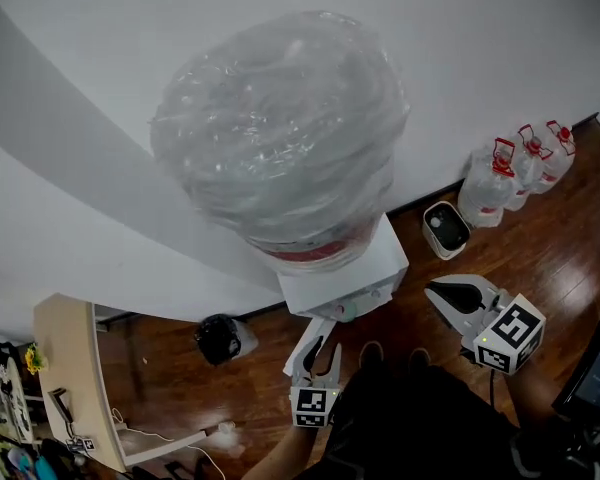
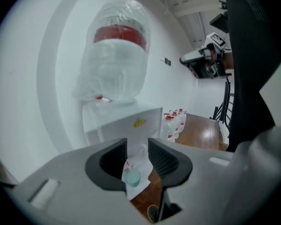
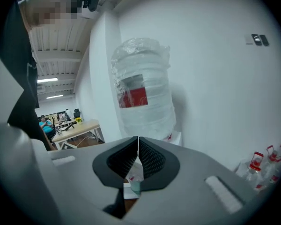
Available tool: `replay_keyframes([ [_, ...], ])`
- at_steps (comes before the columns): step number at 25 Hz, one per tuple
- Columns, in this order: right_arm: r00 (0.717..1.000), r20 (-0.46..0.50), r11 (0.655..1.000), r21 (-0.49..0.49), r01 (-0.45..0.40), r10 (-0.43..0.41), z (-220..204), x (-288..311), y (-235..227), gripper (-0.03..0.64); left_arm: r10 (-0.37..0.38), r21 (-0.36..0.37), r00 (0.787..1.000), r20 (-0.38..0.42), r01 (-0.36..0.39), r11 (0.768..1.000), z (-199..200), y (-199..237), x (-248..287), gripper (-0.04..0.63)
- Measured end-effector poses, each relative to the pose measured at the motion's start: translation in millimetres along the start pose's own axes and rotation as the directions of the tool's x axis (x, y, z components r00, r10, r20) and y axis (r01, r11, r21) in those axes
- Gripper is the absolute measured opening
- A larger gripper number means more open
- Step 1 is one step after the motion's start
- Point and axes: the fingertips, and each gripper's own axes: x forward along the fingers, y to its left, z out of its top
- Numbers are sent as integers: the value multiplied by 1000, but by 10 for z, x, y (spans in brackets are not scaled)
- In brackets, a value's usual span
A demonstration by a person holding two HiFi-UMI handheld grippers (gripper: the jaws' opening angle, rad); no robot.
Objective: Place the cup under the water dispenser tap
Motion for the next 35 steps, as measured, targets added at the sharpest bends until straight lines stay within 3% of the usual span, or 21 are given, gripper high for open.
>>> replay_keyframes([
  [3, 998, 54, 999, 23, 31, -32, 115, -41, -57, 2, 50, 5, 996, 71, -50, 999, 414, 88, -231, 2],
  [10, 993, 102, 998, 31, 53, -56, 254, -63, -55, 2, 109, -66, 972, 208, -97, 993, 1029, 235, -650, 2],
  [21, 997, 52, 997, -54, 53, -50, 285, 10, 51, 0, 161, -93, 955, 251, -142, 985, 1236, 494, -745, 2],
  [35, 998, 53, 996, -78, 42, -37, 317, 20, 23, 0, 129, -105, 953, 275, -103, 989, 1409, 412, -700, 2],
])
